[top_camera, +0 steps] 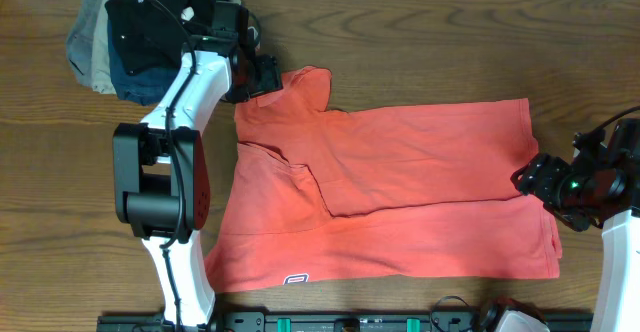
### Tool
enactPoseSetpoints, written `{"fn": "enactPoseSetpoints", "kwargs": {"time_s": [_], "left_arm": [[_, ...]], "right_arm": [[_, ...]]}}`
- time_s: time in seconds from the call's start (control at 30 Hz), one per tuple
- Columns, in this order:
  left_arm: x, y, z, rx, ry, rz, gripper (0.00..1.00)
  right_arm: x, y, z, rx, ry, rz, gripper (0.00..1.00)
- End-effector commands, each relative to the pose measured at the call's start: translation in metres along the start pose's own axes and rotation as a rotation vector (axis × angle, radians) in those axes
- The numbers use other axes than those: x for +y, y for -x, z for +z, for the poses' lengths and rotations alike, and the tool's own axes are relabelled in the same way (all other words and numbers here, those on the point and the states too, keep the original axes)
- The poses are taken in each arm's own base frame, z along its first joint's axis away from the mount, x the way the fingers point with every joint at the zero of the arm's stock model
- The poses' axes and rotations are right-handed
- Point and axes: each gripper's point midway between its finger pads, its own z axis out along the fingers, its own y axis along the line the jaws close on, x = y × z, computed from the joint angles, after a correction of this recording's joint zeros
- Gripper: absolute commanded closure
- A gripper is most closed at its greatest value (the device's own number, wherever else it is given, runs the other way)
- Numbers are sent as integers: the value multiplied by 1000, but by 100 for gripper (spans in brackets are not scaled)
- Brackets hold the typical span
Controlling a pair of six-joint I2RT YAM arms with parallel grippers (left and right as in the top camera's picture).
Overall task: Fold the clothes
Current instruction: 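Move the left gripper to the shirt's upper left corner and grasp, then move the right gripper to the shirt's upper right corner and grasp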
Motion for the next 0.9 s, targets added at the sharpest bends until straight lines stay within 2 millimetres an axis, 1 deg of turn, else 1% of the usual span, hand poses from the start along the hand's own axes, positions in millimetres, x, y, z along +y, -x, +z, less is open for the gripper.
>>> {"fn": "enactPoseSetpoints", "kwargs": {"time_s": [0.0, 0.13, 0.37, 0.4, 0.53, 0.57, 0.63, 0.67, 0.73, 0.8, 0.87], "left_arm": [[7, 1, 15, 13, 20, -1, 32], [9, 2, 24, 13, 19, -1, 32], [5, 11, 24, -26, 5, 8, 33], [5, 12, 24, -26, 4, 8, 37], [5, 13, 24, -32, 2, 10, 61], [5, 13, 24, -33, 2, 10, 64], [5, 13, 24, -33, 3, 11, 79], [5, 13, 24, -33, 3, 11, 81], [5, 13, 24, -32, 3, 10, 93], [5, 13, 24, -32, 3, 10, 94], [5, 13, 24, -32, 4, 10, 94]], "right_arm": [[2, 2, -3, -12, -6, -30, 25], [1, 2, -1, -1, -8, -26, 23], [1, 5, 1, -1, -8, -26, 23], [1, 5, 2, -2, -8, -26, 23], [1, 7, 3, -5, -7, -20, 24], [1, 8, 3, -7, -7, -20, 24], [2, 9, 3, -12, -5, -22, 24], [2, 11, 3, -17, -4, -23, 24], [3, 16, 3, -40, 1, -29, 23], [7, 25, 2, -73, 17, -38, 23], [14, 32, -3, -95, 46, -28, 24]]}}
